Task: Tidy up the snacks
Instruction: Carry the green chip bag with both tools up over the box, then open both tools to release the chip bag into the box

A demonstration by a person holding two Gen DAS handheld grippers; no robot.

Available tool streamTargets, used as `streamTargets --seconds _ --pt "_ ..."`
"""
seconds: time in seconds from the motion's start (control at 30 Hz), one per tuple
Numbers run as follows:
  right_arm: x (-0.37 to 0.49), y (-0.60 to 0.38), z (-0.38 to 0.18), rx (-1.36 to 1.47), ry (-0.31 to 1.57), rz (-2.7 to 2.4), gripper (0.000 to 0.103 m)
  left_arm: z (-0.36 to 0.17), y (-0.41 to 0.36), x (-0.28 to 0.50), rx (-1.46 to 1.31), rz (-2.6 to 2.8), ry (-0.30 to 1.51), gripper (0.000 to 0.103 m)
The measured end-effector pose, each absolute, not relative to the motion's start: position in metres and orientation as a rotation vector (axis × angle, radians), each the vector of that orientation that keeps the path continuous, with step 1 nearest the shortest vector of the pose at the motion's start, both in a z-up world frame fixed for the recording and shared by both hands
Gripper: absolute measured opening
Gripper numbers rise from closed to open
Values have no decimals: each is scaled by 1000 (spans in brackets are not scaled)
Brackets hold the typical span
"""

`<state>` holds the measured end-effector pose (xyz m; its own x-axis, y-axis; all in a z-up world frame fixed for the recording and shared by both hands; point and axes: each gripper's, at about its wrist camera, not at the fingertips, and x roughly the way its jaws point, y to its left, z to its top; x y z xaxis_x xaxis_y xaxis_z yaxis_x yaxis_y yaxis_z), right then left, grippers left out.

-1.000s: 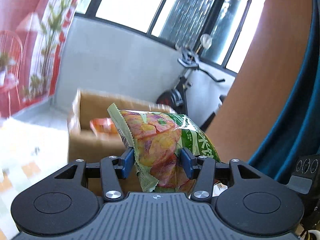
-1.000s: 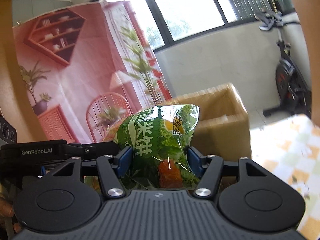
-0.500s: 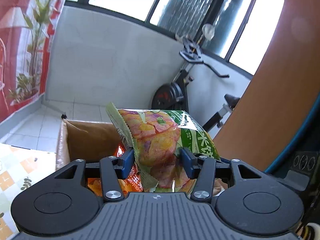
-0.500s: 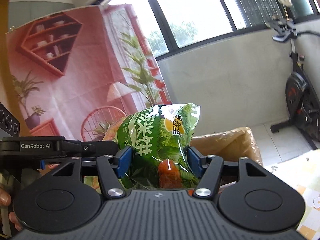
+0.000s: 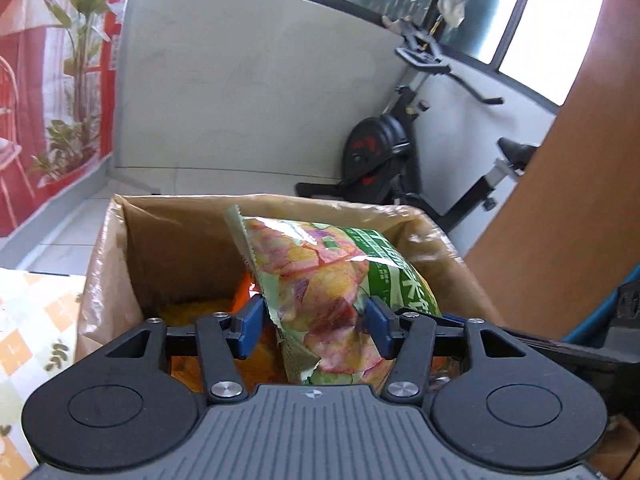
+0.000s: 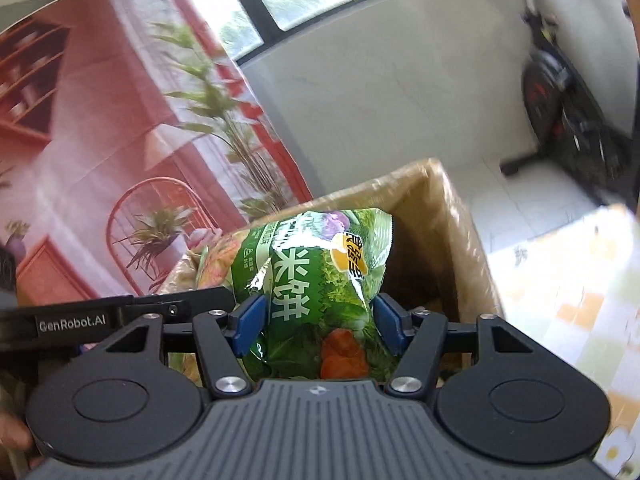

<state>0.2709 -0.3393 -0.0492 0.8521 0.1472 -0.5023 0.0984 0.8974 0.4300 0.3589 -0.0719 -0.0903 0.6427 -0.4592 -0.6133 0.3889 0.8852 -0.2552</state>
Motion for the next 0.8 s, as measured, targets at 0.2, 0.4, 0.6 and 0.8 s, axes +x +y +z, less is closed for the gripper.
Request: streamTargets --seconds 0.2,0.4,0.6,0.8 --pt "276 -341 -45 441 558 1 60 -92 -60 362 -124 -470 731 62" --pt "281 -314 -45 287 563 -15 45 -92 -77 367 -39 -414 747 62" --pt "292 -308 -52 243 620 -28 45 -98 -65 368 -124 -436 759 63" --pt "296 -300 -54 213 626 -41 45 -85 -82 334 26 -430 648 62"
